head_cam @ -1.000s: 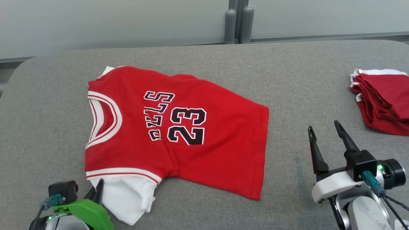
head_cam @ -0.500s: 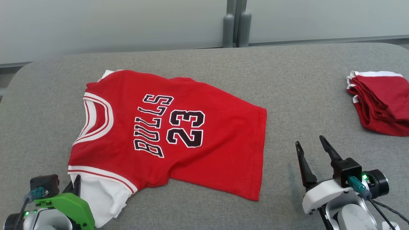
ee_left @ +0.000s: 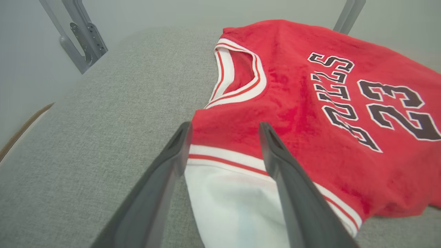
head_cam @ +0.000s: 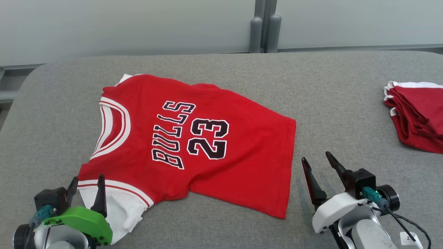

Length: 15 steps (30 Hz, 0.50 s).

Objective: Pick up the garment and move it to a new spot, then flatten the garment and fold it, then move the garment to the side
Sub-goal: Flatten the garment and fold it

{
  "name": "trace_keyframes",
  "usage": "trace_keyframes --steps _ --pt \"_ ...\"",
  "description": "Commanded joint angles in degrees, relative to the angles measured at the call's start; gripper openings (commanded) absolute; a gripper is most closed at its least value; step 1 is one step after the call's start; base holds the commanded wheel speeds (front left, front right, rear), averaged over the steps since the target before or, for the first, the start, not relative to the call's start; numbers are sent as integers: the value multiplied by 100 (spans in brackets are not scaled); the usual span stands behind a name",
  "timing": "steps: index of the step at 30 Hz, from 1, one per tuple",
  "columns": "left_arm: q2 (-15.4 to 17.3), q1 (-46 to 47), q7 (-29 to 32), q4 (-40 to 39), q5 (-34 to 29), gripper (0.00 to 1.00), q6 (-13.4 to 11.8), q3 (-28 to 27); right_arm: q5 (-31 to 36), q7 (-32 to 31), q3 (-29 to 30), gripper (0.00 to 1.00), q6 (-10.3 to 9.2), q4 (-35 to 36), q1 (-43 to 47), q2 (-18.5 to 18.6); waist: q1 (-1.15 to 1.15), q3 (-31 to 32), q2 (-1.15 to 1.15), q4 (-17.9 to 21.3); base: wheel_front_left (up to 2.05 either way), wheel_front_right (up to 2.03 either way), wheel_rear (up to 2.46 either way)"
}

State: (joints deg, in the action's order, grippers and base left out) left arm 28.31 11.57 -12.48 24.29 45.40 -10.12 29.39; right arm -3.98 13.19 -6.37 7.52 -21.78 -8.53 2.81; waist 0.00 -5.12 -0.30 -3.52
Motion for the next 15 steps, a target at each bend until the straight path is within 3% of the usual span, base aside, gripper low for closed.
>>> trace_keyframes --steps 1,15 --pt "-23 -98 -64 -109 -89 100 -56 -11 -46 -2 -4 100 -7 -21 -48 19 0 31 30 -44 0 0 0" --pt "-476 -753 -270 -1581 -628 100 -637 -136 4 170 437 100 -6 544 225 17 0 421 30 107 0 0 0"
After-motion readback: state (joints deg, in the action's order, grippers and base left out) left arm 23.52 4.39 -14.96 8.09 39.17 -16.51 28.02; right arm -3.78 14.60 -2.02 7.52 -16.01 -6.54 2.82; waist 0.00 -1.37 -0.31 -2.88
